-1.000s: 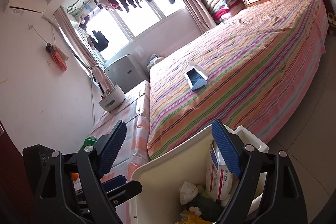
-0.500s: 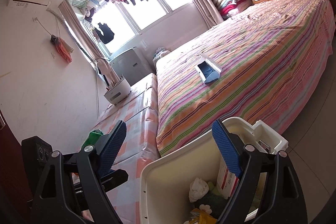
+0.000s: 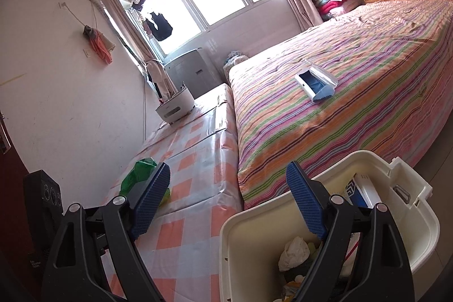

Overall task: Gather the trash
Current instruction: 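Move both open tools back over the checked table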

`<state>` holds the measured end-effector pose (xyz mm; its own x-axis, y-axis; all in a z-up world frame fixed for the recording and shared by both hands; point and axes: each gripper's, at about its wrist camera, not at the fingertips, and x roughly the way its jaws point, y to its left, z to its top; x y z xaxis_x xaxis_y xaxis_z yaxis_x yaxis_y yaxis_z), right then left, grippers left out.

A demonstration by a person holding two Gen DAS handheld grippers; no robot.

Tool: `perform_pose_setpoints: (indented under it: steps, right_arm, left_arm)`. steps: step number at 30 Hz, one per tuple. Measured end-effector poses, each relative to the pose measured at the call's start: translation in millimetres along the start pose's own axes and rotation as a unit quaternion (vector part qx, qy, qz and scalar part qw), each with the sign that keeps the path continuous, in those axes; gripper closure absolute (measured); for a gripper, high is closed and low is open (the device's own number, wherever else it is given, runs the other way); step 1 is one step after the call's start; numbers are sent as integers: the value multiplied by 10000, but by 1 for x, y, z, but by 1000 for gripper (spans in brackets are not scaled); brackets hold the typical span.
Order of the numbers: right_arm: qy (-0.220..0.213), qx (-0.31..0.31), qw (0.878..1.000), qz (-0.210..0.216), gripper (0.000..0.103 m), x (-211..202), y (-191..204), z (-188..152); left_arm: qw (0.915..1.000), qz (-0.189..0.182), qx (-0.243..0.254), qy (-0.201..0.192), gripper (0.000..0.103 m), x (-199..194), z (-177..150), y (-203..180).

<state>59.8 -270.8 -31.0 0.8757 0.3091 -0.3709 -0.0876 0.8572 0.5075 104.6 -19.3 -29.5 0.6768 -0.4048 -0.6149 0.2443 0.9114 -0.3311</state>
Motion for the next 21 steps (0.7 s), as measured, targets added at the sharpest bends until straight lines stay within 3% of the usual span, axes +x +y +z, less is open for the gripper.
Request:
perform_pose_setpoints:
  steps: [4,12,21]
  right_arm:
    - [108,-123,9998,76,20,11,12,-1]
    - [409,-384,9979,315,20,42,43,-7]
    - [869,-654,9917,683,20,80,81,-21]
  left_arm:
    - [9997,206,-140,-76,25,-9,5,22]
    - [9967,763,50,-279,25,-36,20,63]
    - [9911,1116,-447,-576,25,-66,33,126]
